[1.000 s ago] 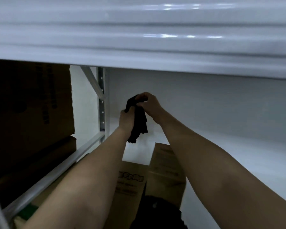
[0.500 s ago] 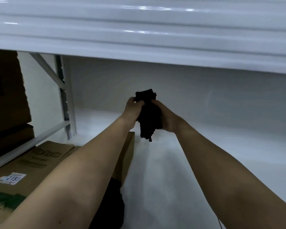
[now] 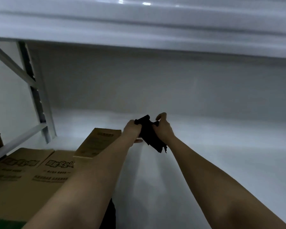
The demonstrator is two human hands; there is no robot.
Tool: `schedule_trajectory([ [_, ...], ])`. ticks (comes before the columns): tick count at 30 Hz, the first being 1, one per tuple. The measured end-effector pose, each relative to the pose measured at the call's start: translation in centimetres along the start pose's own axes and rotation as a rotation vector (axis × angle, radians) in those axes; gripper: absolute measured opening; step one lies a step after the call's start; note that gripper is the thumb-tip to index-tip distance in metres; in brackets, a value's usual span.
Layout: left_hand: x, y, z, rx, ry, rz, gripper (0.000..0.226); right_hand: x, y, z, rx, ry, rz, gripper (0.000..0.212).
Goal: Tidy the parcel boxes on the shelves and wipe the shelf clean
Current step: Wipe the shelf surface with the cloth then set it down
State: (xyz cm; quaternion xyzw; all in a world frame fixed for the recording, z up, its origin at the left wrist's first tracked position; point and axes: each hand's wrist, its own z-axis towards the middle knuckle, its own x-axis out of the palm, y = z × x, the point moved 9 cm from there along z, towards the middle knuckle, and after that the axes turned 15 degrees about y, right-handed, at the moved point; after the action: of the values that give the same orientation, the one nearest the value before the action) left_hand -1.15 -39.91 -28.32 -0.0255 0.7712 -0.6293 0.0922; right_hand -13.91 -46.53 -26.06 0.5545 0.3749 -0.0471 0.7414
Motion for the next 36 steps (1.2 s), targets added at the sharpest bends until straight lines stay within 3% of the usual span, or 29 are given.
schedule_trajectory([
  [3, -0.3, 0.9, 0.2, -0.035, -0.036, 0.003, 0.025, 2.2, -0.5, 0.4, -0.029, 0.207, -0.013, 0.014],
  [6, -0.8, 1.2, 0.3, -0.037, -0.123, 0.066, 0.023, 4.6, -1.4, 0.6, -0.015, 0.409, -0.017, 0.044],
  [10, 0.3, 1.6, 0.5, -0.039, -0.088, -0.044, 0.021, 4.7, -2.4, 1.4, -0.007, 0.368, -0.198, 0.058],
  [15, 2.5, 3.0, -0.3, -0.061, 0.0, -0.01, 0.012, 5.4, -4.9, 1.9, 0.028, 0.435, -0.283, 0.039],
  [17, 3.1, 3.7, -0.6, -0.098, 0.015, 0.187, 0.016, 5.7, -5.9, 2.1, 0.038, 0.462, -0.326, 0.028],
  [19, 3.5, 4.8, -0.7, -0.19, 0.031, 0.584, 0.03, 6.1, -6.6, 2.0, 0.048, 0.473, -0.358, 0.022],
  [22, 4.8, 8.0, -1.6, -0.369, 0.069, 1.112, 0.041, 6.7, -7.7, 1.8, 0.044, 0.462, -0.526, 0.029],
  [25, 6.3, 11.3, -2.3, -0.456, 0.176, 1.448, 0.048, 7.3, -8.0, 1.2, 0.016, 0.415, -0.655, 0.035],
  [33, 5.8, 11.6, -2.8, -0.482, 0.24, 1.674, 0.058, 9.5, -7.9, 0.1, -0.084, 0.341, -0.876, 0.041],
  [36, 5.4, 12.0, -2.6, -0.485, 0.253, 1.697, 0.057, 11.3, -7.8, 0.3, -0.022, 0.373, -0.742, 0.042],
])
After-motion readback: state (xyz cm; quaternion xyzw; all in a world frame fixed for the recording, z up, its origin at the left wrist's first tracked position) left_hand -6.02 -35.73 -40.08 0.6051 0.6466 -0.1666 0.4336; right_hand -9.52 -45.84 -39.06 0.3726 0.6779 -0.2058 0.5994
